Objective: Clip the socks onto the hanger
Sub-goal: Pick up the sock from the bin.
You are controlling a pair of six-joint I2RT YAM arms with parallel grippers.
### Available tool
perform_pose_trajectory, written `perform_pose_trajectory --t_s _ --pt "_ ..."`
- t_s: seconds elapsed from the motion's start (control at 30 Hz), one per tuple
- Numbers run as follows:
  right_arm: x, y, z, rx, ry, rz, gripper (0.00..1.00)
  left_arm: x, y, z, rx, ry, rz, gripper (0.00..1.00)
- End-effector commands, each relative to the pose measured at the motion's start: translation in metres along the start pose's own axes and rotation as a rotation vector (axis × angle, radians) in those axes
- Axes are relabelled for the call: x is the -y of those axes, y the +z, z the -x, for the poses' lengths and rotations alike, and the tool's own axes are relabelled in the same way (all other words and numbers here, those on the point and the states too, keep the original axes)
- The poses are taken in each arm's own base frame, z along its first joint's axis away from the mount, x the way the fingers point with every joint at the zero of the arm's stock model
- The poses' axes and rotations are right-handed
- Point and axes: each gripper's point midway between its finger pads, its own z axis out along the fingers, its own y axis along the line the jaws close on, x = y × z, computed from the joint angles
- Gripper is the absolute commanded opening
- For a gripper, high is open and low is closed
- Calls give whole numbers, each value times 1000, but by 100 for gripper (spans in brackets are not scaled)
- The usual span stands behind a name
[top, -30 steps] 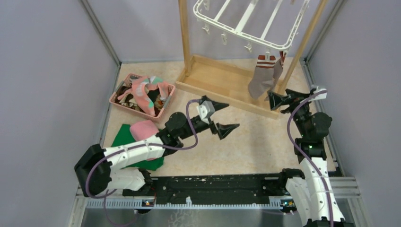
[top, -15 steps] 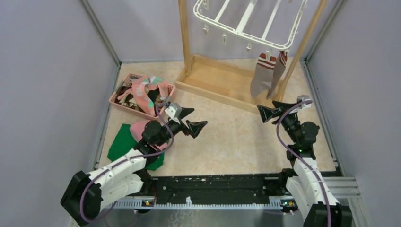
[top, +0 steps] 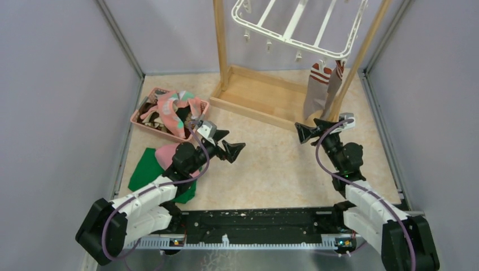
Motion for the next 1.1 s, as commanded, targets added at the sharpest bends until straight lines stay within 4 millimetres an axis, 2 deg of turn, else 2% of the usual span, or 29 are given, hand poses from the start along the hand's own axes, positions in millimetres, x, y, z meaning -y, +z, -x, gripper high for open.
perform_pose_trajectory --t_s 0.0,0.2,0.37,0.47,0.83,1.07 --pt "11 5 22 146 -45 -84 96 -8 0 8 50 15 31 99" --pt "25 14 3 117 28 -168 83 -17 -4 6 56 31 72 99" --pt "33 21 2 136 71 -221 76 -25 -7 6 53 44 112 99" --pt "40 24 10 182 98 -263 72 -27 -8 7 56 45 127 99" --pt "48 48 42 344 135 -288 69 -24 -8 14 69 46 115 99" --pt "57 46 71 426 81 -369 52 -25 -10 15 74 46 123 98"
